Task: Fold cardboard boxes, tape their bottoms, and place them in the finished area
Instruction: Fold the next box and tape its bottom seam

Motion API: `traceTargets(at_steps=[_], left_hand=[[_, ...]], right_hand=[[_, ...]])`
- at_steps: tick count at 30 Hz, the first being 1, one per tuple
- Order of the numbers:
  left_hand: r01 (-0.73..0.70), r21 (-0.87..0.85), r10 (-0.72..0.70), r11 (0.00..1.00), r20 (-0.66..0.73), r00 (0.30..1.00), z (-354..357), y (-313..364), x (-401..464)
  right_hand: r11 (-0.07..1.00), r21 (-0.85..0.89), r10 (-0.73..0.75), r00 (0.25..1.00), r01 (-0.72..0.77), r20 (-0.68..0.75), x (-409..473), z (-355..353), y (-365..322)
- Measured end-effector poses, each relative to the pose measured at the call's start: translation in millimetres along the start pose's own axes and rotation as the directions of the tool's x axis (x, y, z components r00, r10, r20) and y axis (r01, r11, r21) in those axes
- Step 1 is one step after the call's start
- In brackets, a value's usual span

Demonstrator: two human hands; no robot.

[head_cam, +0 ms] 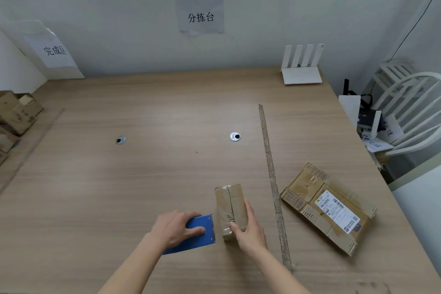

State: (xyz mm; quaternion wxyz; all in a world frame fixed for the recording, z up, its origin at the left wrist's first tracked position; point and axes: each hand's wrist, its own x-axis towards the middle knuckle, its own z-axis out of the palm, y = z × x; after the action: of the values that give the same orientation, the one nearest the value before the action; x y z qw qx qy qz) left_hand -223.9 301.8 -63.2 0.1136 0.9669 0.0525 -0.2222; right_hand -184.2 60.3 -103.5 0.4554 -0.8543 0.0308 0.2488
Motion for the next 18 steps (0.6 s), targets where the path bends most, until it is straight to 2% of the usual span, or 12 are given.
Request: traceTargets(at_steps=[7, 10, 12, 14, 18], left_hand=[[0.028, 0.144, -0.021, 0.989, -0.047, 0.999, 31, 23, 20], [0.106, 0.017, -0.103, 0.994, -0.119, 0.988, 50, 20, 23], [0.118, -0.027, -0.121, 0.993, -0.183, 0.976, 60, 17, 22], [0.109, 0.0, -0.106, 0.994, -0.214, 0.971, 67, 14, 22], [0.153, 0.038, -0.144, 0.988, -0.176, 0.974, 79, 9, 21]], right_hand=[[1.0, 0.019, 0.022, 1.0, -0.022, -0.002, -3, 3, 5], [1.0, -0.005, -0.012, 0.999, 0.013, 0.032, 2, -5, 12], [0.995, -0.096, -0.012, 0.998, 0.018, 0.061, 3, -3, 13], [0.963, -0.27, 0.0, 0.999, 0.011, 0.04, 2, 6, 9], [0.849, -0.526, -0.079, 0.996, 0.045, -0.041, 6, 10, 2]])
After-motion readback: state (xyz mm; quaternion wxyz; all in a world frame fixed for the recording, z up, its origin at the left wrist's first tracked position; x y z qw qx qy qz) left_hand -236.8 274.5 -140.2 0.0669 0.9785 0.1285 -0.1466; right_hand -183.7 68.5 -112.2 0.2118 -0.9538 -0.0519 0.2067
